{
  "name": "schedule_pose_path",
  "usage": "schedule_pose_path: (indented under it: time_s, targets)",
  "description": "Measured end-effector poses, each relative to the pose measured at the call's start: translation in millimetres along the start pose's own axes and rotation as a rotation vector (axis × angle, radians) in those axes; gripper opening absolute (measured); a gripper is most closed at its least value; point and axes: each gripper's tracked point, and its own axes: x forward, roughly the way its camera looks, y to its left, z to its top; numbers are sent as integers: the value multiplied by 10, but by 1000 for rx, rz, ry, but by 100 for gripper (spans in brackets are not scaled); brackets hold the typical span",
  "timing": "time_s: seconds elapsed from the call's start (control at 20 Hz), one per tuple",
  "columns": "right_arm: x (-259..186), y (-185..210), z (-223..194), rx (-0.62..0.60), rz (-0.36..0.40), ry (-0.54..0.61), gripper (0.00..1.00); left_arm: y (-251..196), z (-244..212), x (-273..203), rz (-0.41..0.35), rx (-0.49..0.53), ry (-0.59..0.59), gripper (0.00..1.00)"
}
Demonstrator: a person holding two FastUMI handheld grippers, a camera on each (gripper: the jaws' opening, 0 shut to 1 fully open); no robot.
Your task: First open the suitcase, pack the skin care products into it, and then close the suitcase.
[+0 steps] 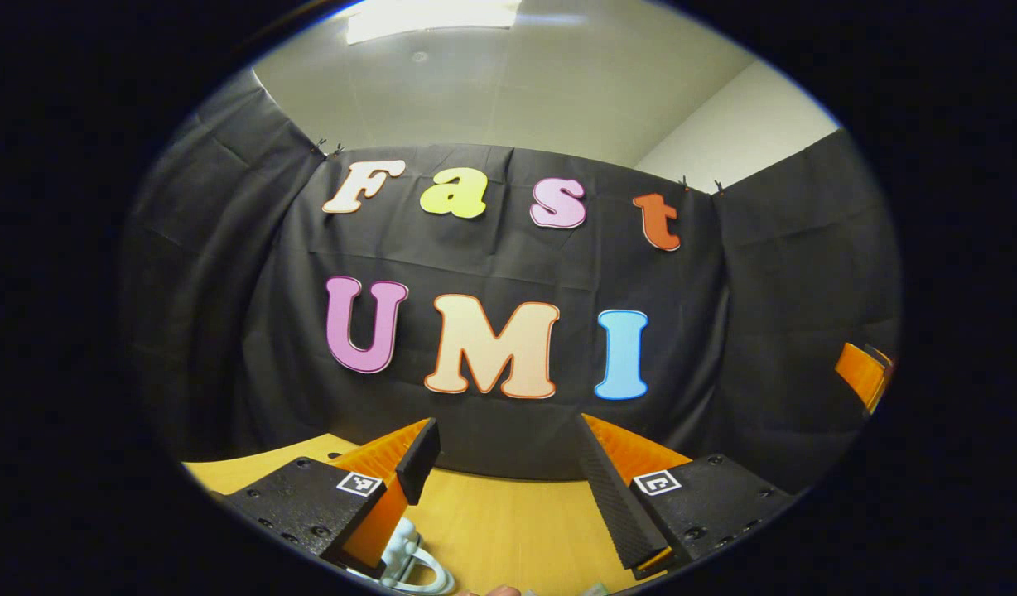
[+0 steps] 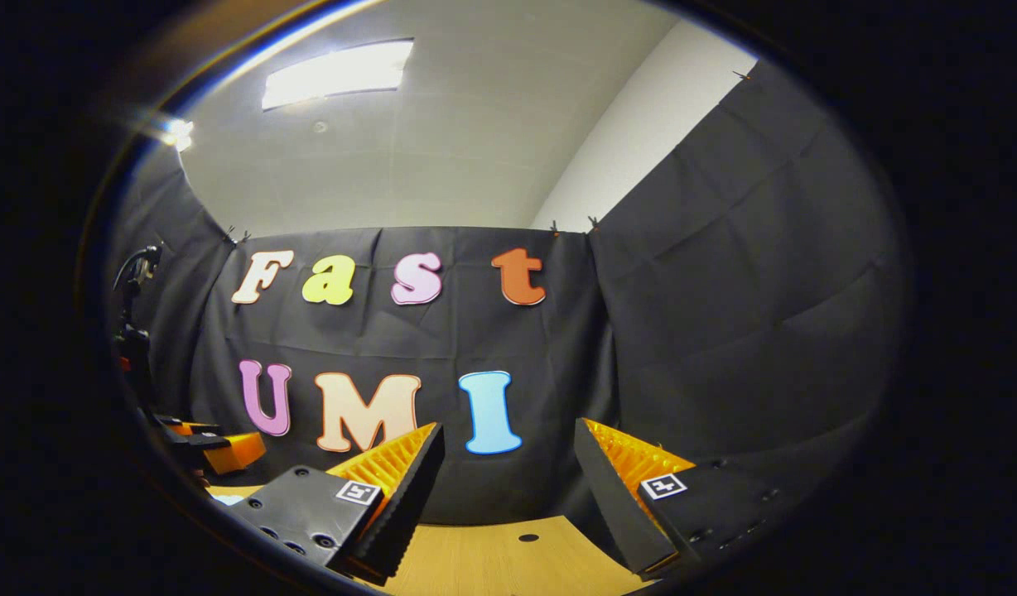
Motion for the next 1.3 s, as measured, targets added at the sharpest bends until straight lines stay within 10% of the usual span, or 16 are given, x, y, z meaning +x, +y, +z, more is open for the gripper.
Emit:
schedule_pose_path:
  time_s: [0.3,0.65,1.3]
  targets:
    - [-16,448,-1119,-29,194,322,98,479,-760,-240,83,172,188,94]
    - [31,593,-1405,-89,146,372,98,838,-2187,-493,52,266,557,96]
    - [14,375,-1508,-226,42,422,98,586,-3556,-471,-53,100,952,87]
